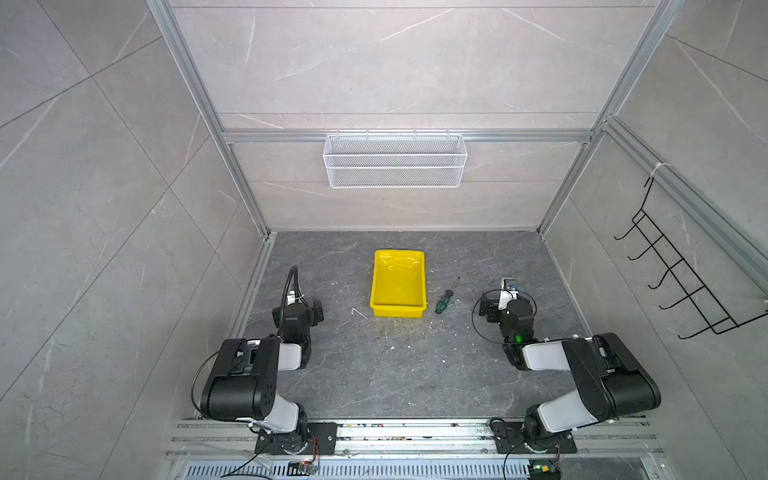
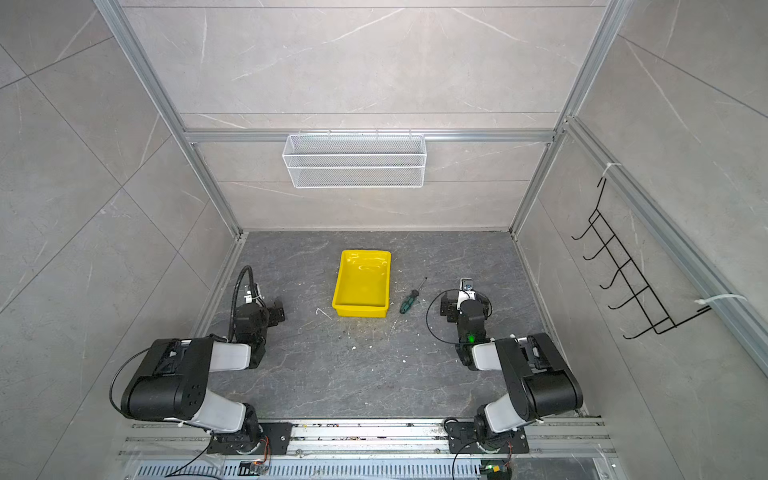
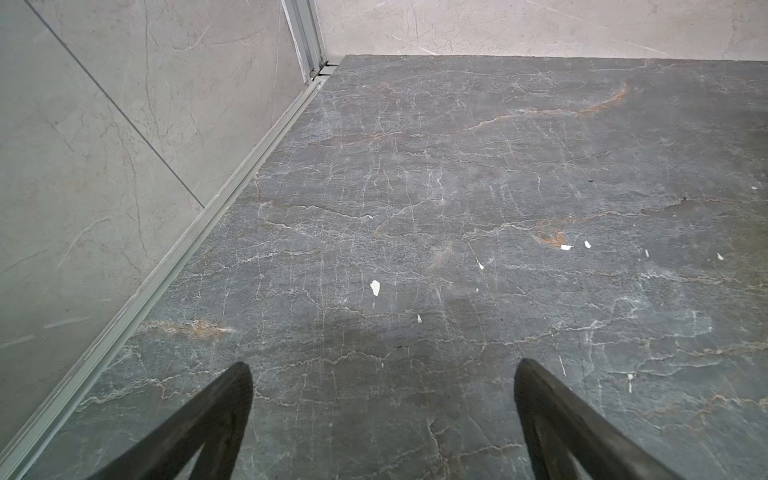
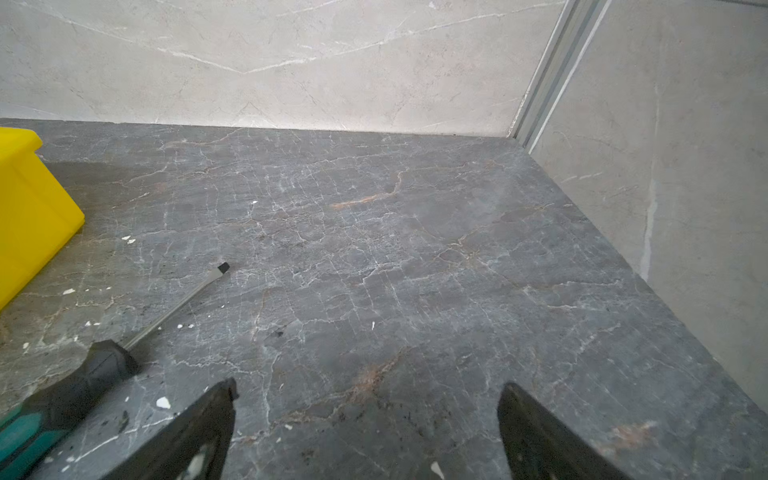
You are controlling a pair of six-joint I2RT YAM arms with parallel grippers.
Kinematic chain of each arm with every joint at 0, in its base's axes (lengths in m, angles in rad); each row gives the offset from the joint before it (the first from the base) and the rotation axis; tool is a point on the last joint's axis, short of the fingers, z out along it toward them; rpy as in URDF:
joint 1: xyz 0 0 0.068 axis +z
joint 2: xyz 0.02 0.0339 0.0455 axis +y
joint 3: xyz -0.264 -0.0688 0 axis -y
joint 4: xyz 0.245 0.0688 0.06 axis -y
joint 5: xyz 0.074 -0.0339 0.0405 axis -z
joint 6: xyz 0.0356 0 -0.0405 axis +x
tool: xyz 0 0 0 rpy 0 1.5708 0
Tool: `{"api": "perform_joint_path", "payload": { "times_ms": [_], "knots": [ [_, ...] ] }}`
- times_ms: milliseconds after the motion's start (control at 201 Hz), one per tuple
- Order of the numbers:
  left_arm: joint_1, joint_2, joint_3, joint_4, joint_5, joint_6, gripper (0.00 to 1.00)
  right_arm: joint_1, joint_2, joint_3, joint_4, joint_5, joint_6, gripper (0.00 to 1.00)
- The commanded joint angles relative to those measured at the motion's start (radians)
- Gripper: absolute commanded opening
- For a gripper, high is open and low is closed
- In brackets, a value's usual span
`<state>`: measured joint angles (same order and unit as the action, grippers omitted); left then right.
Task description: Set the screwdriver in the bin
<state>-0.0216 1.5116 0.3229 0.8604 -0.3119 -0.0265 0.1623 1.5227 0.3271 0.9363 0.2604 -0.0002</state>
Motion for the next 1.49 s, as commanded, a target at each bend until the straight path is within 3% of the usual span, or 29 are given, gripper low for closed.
{"api": "perform_joint_path", "payload": {
  "times_ms": [0,1320,1410,1490],
  "knots": [
    [0.006,-0.005,0.014,0.044,0.002,-0.001,1.0,-0.003,0.005,0.018,-0.011,-0.011,0.005,0.99],
    [0.003,-0.014,0.005,0.061,0.001,0.013,1.0,0.0,-0.002,0.001,0.026,0.024,0.0,0.99],
    [-0.005,-0.098,0.014,-0.012,0.005,0.026,1.0,0.012,-0.079,-0.04,0.031,0.064,-0.002,0.99],
    [-0.021,-0.272,0.146,-0.441,0.009,-0.044,1.0,0.048,-0.193,-0.066,-0.021,0.157,-0.002,0.99]
  ]
}}
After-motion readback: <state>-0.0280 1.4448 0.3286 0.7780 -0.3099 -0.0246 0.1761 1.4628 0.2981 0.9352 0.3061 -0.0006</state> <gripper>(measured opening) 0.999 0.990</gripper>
